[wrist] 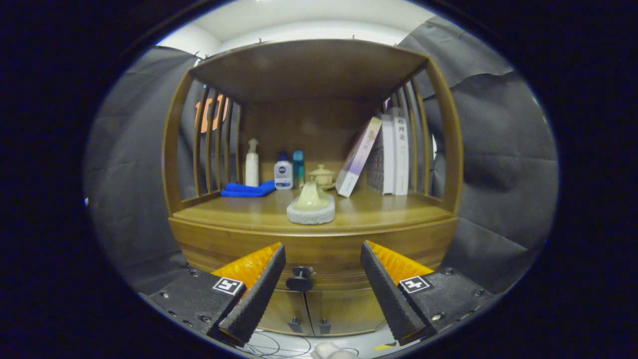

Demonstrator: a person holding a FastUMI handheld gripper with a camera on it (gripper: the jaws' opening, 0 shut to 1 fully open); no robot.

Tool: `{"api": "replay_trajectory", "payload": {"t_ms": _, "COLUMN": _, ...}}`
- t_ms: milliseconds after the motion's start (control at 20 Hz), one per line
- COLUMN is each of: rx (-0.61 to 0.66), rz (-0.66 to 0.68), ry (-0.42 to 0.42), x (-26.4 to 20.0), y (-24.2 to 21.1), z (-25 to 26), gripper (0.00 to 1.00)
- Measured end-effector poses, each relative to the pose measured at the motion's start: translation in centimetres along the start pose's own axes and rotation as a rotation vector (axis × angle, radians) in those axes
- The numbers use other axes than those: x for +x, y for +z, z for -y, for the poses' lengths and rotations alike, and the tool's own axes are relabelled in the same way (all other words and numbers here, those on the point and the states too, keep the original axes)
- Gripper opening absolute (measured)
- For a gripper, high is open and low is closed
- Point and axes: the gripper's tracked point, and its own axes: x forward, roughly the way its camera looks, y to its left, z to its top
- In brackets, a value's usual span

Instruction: Pull open the drawer, take out the items inside it, and place them on the countertop above the cabinet.

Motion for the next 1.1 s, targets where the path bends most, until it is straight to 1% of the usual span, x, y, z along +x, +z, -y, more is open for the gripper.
{"api": "replay_trajectory", "payload": {"t_ms": 150, "rx": -0.028, "rz": 0.077, "ry": 0.010, "x": -4.7, "y": 3.4, "z": 1.6, "gripper": 0.99}}
{"api": "replay_trajectory", "payload": {"t_ms": 300, "rx": -0.054, "rz": 0.098, "ry": 0.024, "x": -8.8, "y": 5.4, "z": 2.9, "gripper": 0.99}}
{"api": "replay_trajectory", "payload": {"t_ms": 500, "rx": -0.005, "rz": 0.124, "ry": 0.034, "x": -12.9, "y": 7.3, "z": 4.5, "gripper": 0.99}}
{"api": "replay_trajectory", "payload": {"t_ms": 650, "rx": -0.002, "rz": 0.130, "ry": 0.033, "x": -14.9, "y": 8.1, "z": 6.1, "gripper": 0.99}}
{"api": "replay_trajectory", "payload": {"t_ms": 800, "rx": -0.026, "rz": 0.148, "ry": -0.003, "x": -16.2, "y": 8.4, "z": 7.8, "gripper": 0.99}}
{"api": "replay_trajectory", "payload": {"t_ms": 1000, "rx": -0.021, "rz": 0.179, "ry": 0.006, "x": -17.3, "y": 9.3, "z": 7.8, "gripper": 0.99}}
{"api": "replay_trajectory", "payload": {"t_ms": 1100, "rx": -0.009, "rz": 0.182, "ry": 0.023, "x": -17.7, "y": 9.4, "z": 7.3, "gripper": 0.99}}
